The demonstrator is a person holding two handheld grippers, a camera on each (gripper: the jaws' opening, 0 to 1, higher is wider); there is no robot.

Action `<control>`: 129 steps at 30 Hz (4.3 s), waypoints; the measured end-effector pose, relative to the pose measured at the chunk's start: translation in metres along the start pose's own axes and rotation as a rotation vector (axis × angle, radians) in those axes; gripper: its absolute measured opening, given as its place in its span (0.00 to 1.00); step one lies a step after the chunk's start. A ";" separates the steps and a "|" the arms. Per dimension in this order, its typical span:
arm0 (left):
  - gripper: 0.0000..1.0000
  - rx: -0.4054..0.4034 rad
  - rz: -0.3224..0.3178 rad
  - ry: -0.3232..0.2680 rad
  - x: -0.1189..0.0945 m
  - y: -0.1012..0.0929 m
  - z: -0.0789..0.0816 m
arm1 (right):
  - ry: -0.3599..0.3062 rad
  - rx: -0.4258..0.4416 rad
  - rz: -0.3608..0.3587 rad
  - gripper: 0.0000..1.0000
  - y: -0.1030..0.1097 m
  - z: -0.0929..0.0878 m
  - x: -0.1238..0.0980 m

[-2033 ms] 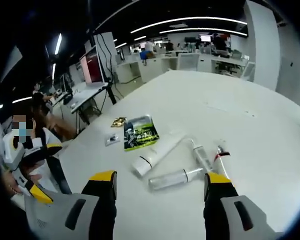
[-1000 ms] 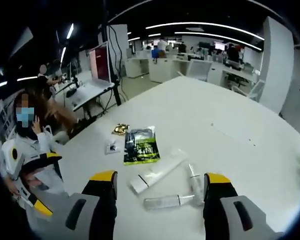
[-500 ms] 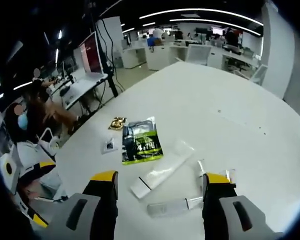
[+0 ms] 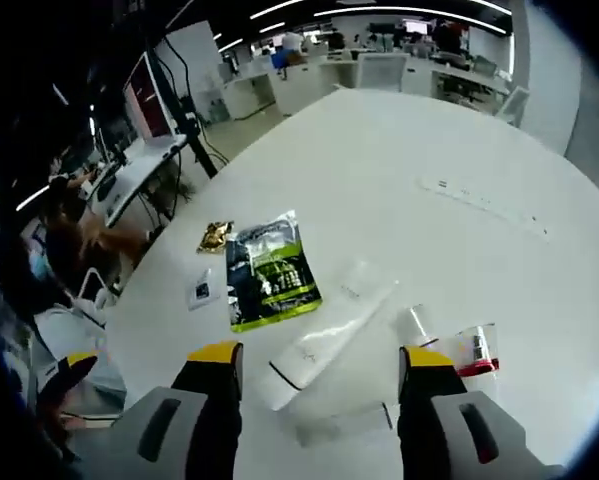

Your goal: Arrange the skincare products in the storage area until every visible bottle or jar stands upright without overlapping.

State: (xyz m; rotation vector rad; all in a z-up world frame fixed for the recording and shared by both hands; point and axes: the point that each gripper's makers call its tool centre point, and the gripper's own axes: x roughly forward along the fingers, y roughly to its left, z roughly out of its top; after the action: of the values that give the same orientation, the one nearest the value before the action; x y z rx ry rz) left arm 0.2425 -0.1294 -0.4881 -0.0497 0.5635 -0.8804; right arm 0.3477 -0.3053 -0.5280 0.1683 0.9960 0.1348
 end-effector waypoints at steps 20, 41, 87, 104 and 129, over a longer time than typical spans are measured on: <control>0.93 -0.068 -0.033 0.036 0.001 0.000 -0.006 | 0.034 0.230 -0.187 0.60 -0.032 0.001 0.079; 0.92 -0.082 -0.060 0.075 0.006 -0.006 -0.012 | 0.085 0.092 -0.272 0.51 -0.041 -0.006 0.095; 0.93 -0.107 -0.077 0.057 0.006 -0.006 -0.008 | -0.316 -0.070 -0.068 0.19 -0.013 0.008 0.043; 0.92 -0.182 -0.099 0.033 0.005 -0.006 -0.004 | -0.543 -0.209 0.053 0.19 0.038 0.019 -0.046; 0.95 -0.195 -0.163 -0.047 -0.004 -0.033 0.037 | -0.630 -0.308 0.105 0.20 0.070 -0.026 -0.116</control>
State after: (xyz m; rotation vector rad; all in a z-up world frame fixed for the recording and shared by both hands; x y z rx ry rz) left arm 0.2350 -0.1545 -0.4464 -0.2960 0.6062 -0.9775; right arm 0.2603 -0.2564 -0.4322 -0.0233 0.3310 0.3078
